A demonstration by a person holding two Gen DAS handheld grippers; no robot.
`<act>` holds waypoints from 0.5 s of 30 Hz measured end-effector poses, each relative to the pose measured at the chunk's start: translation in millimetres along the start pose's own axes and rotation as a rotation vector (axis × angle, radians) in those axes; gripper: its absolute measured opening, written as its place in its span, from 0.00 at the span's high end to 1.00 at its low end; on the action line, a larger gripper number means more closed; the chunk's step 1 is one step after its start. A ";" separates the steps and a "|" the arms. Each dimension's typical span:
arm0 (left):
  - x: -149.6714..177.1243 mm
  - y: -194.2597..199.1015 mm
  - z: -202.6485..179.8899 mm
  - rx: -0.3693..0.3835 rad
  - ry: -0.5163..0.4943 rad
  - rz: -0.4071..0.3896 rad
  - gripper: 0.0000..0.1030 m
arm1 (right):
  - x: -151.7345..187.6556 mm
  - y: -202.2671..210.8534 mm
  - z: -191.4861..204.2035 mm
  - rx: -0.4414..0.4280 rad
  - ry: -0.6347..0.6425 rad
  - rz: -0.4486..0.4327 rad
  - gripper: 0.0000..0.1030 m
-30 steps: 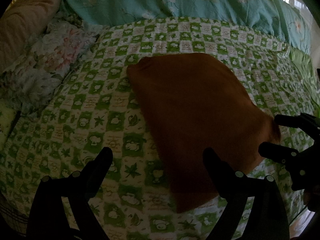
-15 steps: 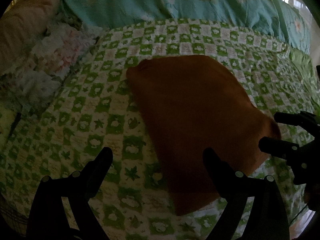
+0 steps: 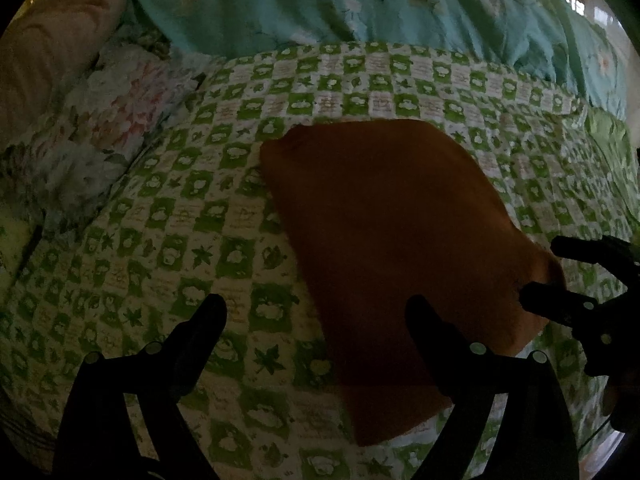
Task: Fold small clothes
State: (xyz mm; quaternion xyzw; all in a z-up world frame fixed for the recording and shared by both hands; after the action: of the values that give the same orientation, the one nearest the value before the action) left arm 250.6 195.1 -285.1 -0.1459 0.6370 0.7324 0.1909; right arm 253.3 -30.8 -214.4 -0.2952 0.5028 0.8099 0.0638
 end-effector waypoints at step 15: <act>-5.4 0.2 12.8 -0.026 0.019 -0.012 0.11 | -6.3 1.7 -3.4 0.002 -0.008 -0.015 0.06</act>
State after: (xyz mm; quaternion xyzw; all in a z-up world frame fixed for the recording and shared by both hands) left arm 255.7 207.3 -280.6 -0.1593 0.6283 0.7382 0.1870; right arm 259.1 -33.3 -210.7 -0.2956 0.5013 0.8100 0.0720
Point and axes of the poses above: each gripper's, at about its wrist camera, not at the fingertips, and y roughly against the way its jaws point, z to its left, x to its underside, the point moved 4 cm from there along -y, roughly the way its jaws point, and after that the axes turned 2 degrees about -y, right-handed, at the moved point
